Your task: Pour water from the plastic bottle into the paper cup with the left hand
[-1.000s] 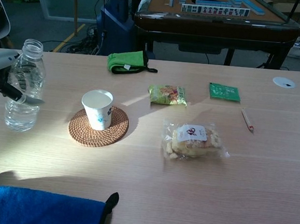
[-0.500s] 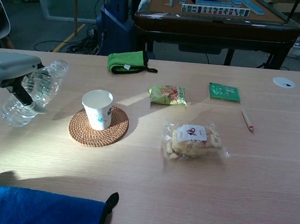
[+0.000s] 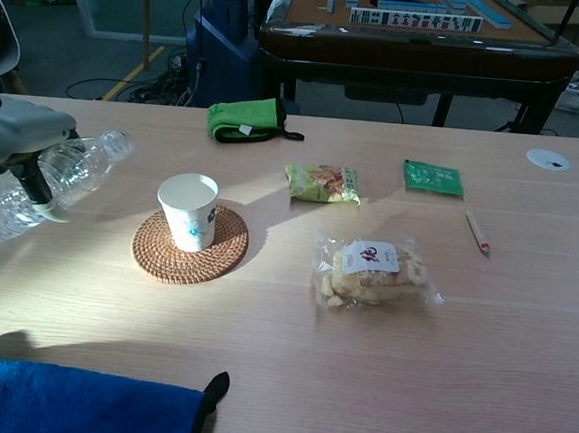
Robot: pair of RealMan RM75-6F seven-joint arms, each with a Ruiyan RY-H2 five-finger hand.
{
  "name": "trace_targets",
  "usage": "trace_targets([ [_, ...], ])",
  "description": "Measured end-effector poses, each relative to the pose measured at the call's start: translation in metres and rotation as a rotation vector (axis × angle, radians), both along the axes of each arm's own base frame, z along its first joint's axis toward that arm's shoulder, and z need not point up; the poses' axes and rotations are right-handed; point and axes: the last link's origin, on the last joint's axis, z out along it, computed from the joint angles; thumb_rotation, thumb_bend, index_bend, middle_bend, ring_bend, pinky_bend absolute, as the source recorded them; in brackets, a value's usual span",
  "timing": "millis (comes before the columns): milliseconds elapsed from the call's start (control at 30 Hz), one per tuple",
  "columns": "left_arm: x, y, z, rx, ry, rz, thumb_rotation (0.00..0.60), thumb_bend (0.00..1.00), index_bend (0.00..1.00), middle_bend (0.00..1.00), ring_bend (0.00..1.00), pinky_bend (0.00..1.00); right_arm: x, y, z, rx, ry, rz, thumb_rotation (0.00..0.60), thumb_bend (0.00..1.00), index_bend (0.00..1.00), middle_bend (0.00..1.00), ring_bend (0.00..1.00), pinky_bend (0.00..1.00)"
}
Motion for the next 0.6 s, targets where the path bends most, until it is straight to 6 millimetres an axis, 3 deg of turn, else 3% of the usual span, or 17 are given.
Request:
trace_targets([
  [600, 0.030, 0.009, -0.009, -0.061, 0.206, 0.067, 0.600, 0.20, 0.64, 0.73, 0.58, 0.61, 0.000, -0.001, 0.000, 0.002, -0.002, -0.002, 0.600, 0.05, 0.30, 0.34, 0.18, 0.28],
])
